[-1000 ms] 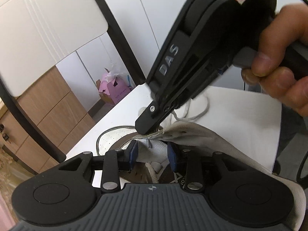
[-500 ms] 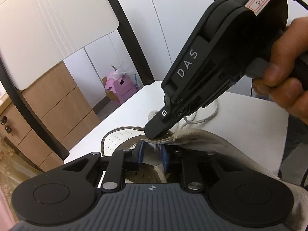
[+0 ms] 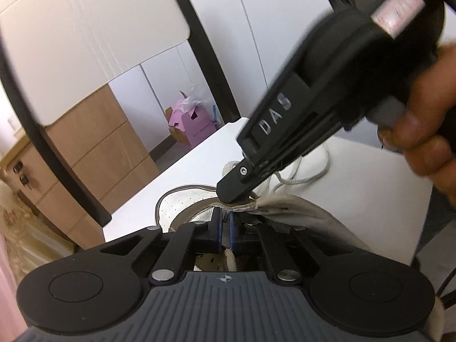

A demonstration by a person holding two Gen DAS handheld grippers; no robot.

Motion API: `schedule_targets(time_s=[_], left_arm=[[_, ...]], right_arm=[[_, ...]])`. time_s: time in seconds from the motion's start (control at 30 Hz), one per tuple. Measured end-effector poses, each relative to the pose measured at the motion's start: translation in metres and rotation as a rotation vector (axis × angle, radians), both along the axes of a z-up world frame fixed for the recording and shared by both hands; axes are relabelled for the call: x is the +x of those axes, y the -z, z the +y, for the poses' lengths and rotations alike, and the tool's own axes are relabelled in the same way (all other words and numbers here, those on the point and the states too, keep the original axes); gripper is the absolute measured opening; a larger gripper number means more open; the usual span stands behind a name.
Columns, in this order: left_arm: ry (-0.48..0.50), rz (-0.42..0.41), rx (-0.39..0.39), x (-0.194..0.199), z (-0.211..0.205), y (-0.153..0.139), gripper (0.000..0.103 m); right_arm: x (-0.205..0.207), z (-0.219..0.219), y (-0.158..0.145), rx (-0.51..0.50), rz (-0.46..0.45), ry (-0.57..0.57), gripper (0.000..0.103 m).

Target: Lace up shoes with both hands

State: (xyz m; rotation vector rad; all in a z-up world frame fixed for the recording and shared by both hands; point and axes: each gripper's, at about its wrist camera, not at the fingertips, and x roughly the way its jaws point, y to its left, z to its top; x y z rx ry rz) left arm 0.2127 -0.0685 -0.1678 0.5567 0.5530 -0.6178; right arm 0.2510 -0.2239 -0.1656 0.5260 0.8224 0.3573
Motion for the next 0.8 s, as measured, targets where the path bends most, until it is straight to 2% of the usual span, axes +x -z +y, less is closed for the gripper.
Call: schedule_targets(time_s=[0.13,0.23,0.4,0.57,0.7,0.77,0.8], left_arm=[[-0.028,0.036,-0.054,0.002,0.008,-0.006,0.004],[-0.070,0.031,-0.109,0.005,0.018,-0.014,0.001],[-0.130,0.114,-0.264,0.010,0.044,-0.026,0.000],[-0.170,0.169,-0.337,0.009,0.055,-0.030,0.000],[-0.193,0.173,-0.354,0.011,0.059,-0.030,0.001],[-0.185,0.165,-0.361,0.009,0.059,-0.032,0.001],[-0.181,0.165,-0.370,0.007,0.061,-0.034,0.001]], right_arm=[[-0.001,0.002,-0.001,-0.016,-0.012,0.002,0.001],[-0.002,0.002,-0.001,-0.026,-0.021,0.001,0.001],[-0.004,0.004,-0.001,-0.054,-0.036,-0.006,0.001],[-0.006,0.007,-0.003,-0.066,-0.044,0.003,0.002],[-0.014,0.011,-0.009,-0.088,-0.073,-0.015,0.008],[-0.022,0.013,-0.015,-0.092,-0.104,-0.027,0.023],[-0.025,0.013,-0.018,-0.090,-0.119,-0.029,0.026]])
